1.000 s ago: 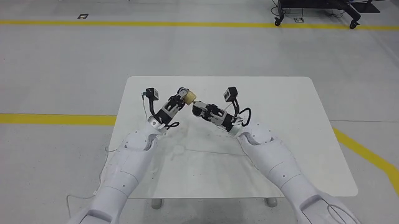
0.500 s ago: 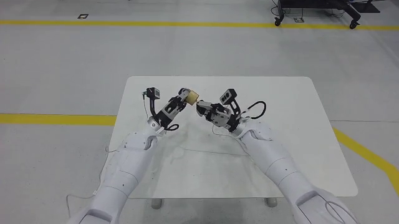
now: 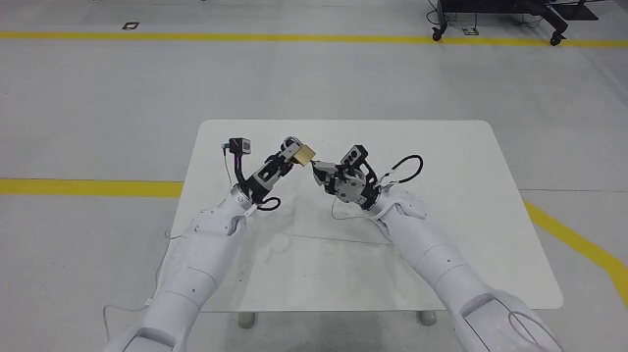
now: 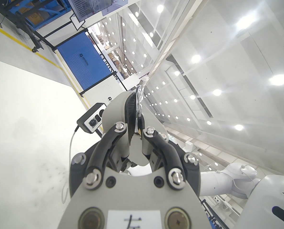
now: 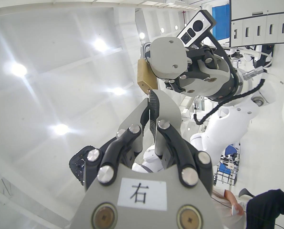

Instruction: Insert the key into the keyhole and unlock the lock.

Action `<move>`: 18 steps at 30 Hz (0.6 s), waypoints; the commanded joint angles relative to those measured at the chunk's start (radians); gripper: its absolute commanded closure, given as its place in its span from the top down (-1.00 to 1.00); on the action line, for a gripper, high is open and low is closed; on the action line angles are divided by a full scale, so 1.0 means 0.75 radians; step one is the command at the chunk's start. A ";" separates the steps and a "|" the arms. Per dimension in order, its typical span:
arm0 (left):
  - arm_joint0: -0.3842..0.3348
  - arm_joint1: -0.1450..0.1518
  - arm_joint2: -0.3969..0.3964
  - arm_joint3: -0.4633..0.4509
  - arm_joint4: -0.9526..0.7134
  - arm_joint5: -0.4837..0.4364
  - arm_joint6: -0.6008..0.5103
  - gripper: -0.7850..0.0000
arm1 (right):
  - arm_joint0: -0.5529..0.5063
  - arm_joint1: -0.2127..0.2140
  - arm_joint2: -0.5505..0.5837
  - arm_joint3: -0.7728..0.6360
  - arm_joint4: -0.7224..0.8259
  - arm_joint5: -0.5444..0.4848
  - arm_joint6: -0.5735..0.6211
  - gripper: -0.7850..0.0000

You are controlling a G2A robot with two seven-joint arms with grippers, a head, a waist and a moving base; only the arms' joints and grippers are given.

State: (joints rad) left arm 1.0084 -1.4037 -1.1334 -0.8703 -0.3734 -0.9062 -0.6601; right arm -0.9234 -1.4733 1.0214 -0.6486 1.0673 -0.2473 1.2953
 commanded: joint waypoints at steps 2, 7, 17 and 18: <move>0.005 0.001 -0.005 -0.003 0.014 -0.019 0.026 -1.00 | 0.007 -0.003 0.001 0.021 -0.014 -0.007 0.005 -1.00; 0.009 0.004 -0.006 -0.011 0.042 -0.028 0.047 -1.00 | 0.012 -0.008 0.007 0.039 -0.014 -0.011 0.025 -1.00; 0.009 0.009 -0.005 -0.013 0.074 -0.003 0.071 -1.00 | 0.042 0.009 0.019 0.051 -0.244 -0.257 -0.104 -0.01; 0.008 0.009 -0.007 -0.012 0.074 0.007 0.077 -1.00 | 0.042 0.013 0.023 0.046 -0.269 -0.286 -0.120 0.11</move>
State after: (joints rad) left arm 1.0155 -1.3972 -1.1374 -0.8801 -0.3180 -0.9094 -0.6076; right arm -0.8927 -1.4669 1.0356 -0.6104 0.8902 -0.4349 1.2202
